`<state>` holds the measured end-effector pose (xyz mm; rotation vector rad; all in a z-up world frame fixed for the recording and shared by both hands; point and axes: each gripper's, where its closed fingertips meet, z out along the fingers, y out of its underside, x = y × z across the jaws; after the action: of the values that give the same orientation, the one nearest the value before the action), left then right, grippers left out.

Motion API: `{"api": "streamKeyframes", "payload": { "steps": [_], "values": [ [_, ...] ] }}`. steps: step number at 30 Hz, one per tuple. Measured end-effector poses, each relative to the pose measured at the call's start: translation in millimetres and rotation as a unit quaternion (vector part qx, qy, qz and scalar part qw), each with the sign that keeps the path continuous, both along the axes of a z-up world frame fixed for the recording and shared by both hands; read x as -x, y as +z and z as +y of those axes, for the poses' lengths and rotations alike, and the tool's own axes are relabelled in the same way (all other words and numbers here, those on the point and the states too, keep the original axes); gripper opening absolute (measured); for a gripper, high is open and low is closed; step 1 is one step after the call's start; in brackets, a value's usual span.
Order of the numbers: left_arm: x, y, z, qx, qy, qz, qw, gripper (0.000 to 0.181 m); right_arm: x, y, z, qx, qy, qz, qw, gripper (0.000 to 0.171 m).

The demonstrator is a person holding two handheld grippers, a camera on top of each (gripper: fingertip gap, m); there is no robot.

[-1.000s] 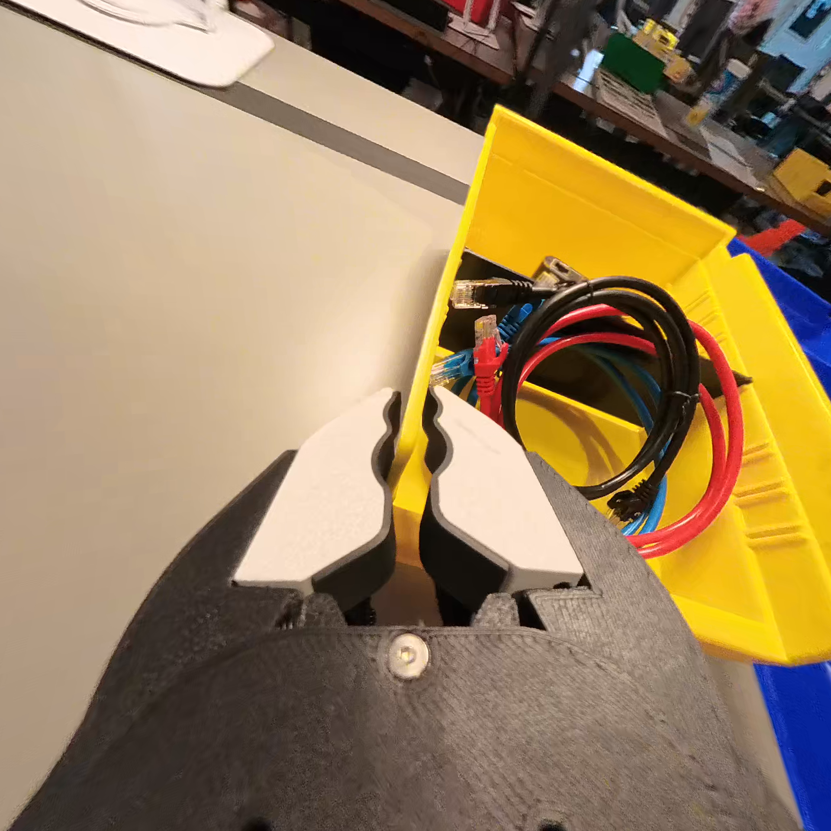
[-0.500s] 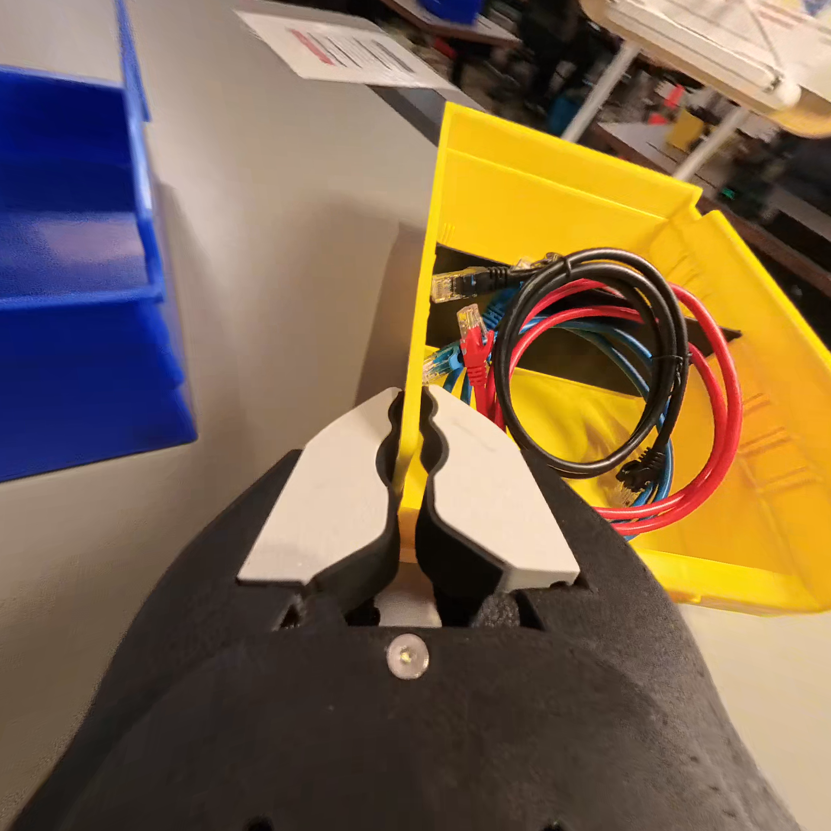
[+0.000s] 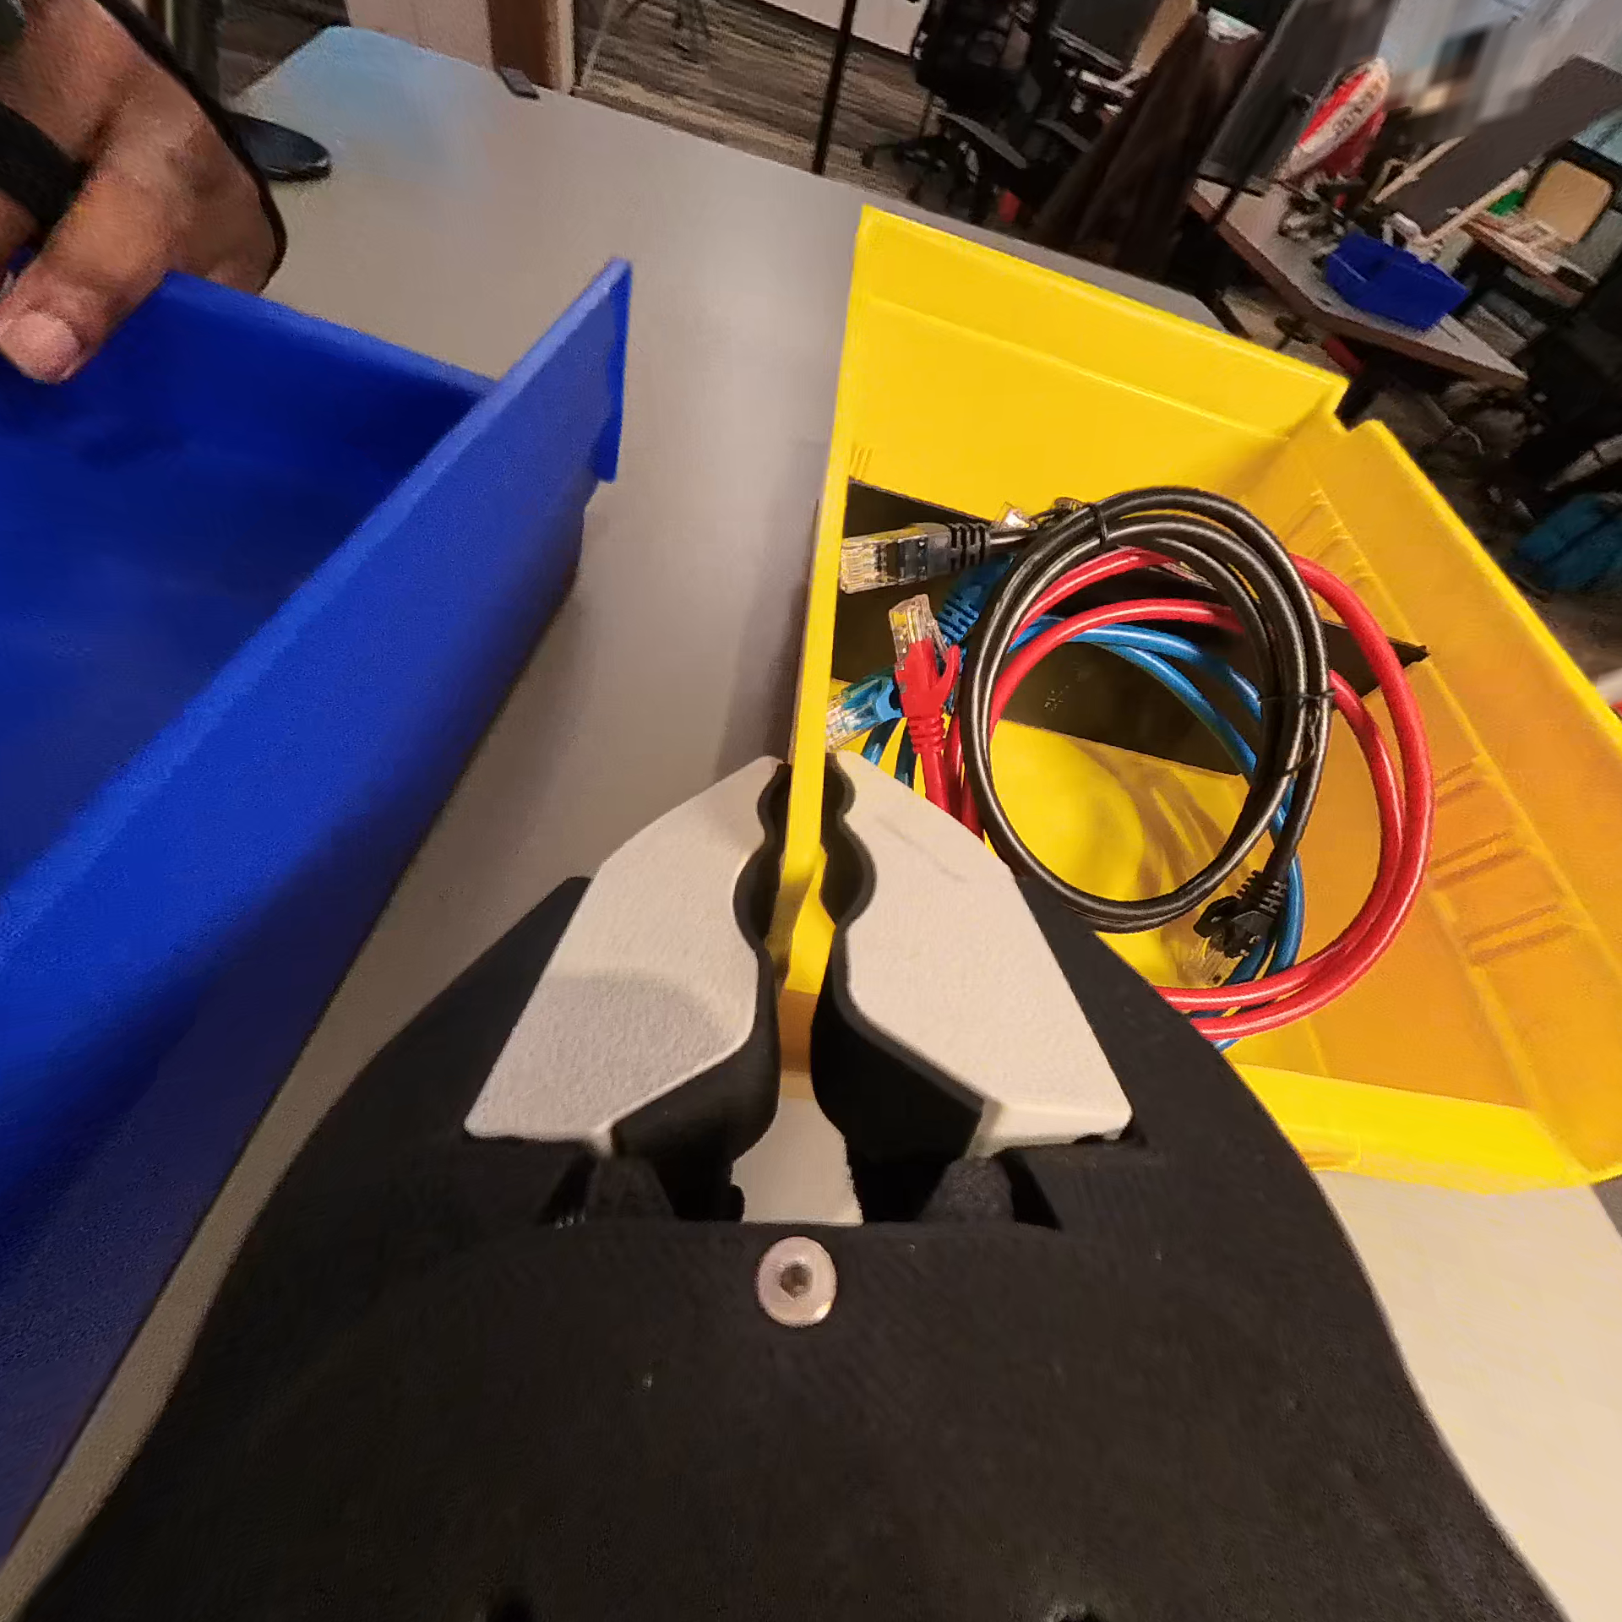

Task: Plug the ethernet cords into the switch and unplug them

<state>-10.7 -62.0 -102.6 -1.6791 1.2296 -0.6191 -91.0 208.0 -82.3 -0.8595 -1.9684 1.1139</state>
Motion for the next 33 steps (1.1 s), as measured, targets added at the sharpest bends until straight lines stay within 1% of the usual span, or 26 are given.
{"api": "streamKeyframes", "payload": {
  "steps": [3,5,7,8,9,11,15,16,17,19,20,21,23,24,25,26,28,31,33],
  "values": [
    [-6,0,7,-0.002,0.001,0.001,1.000,0.007,23,0,-17,0.003,0.019,0.004,1.000,0.005],
    [-9,0,9,-0.002,0.000,0.001,1.000,0.008,33,0,-21,0.007,0.009,0.002,1.000,0.006],
    [-10,3,8,-0.002,0.002,-0.008,1.000,0.008,34,1,-22,0.009,-0.002,-0.003,1.000,0.017],
    [-10,9,6,0.000,0.000,-0.029,1.000,0.014,31,5,-22,0.014,0.000,-0.003,1.000,0.025],
    [-10,18,2,0.001,-0.004,-0.061,0.998,0.022,26,13,-20,0.027,0.000,0.006,1.000,0.026],
    [-6,39,-7,-0.008,-0.011,-0.118,0.993,0.030,14,35,-11,0.056,-0.009,0.032,0.998,0.027],
    [20,82,-14,-0.059,0.014,-0.174,0.983,0.046,-11,63,24,0.068,-0.070,0.040,0.994,0.033],
    [30,95,-12,-0.076,0.036,-0.183,0.979,0.052,-19,69,34,0.072,-0.098,0.037,0.992,0.033],
    [44,108,-4,-0.092,0.075,-0.190,0.975,0.054,-28,73,44,0.078,-0.130,0.029,0.988,0.034],
    [87,131,21,-0.106,0.192,-0.192,0.956,0.060,-51,80,55,0.112,-0.190,0.002,0.975,0.036],
    [116,138,36,-0.096,0.265,-0.189,0.940,0.060,-65,81,54,0.133,-0.211,-0.016,0.968,0.040],
    [148,141,51,-0.077,0.342,-0.182,0.919,0.062,-79,81,49,0.151,-0.222,-0.037,0.963,0.044],
    [215,136,73,-0.025,0.482,-0.159,0.861,0.065,-107,74,37,0.169,-0.246,-0.089,0.950,0.050],
    [242,132,80,0.004,0.526,-0.154,0.836,0.065,-119,70,28,0.174,-0.253,-0.114,0.945,0.057],
    [265,128,88,0.027,0.552,-0.154,0.819,0.066,-131,66,20,0.179,-0.261,-0.140,0.938,0.062],
    [285,124,98,0.049,0.568,-0.162,0.806,0.069,-141,62,11,0.187,-0.268,-0.163,0.931,0.071],
    [318,111,120,0.094,0.592,-0.169,0.783,0.073,-158,55,-6,0.201,-0.282,-0.198,0.917,0.080],
    [349,76,153,0.167,0.612,-0.139,0.760,0.080,-172,43,-27,0.211,-0.308,-0.222,0.901,0.088],
    [351,53,173,0.212,0.605,-0.117,0.759,0.081,-178,24,-45,0.208,-0.310,-0.254,0.892,0.093]
  ]
}}
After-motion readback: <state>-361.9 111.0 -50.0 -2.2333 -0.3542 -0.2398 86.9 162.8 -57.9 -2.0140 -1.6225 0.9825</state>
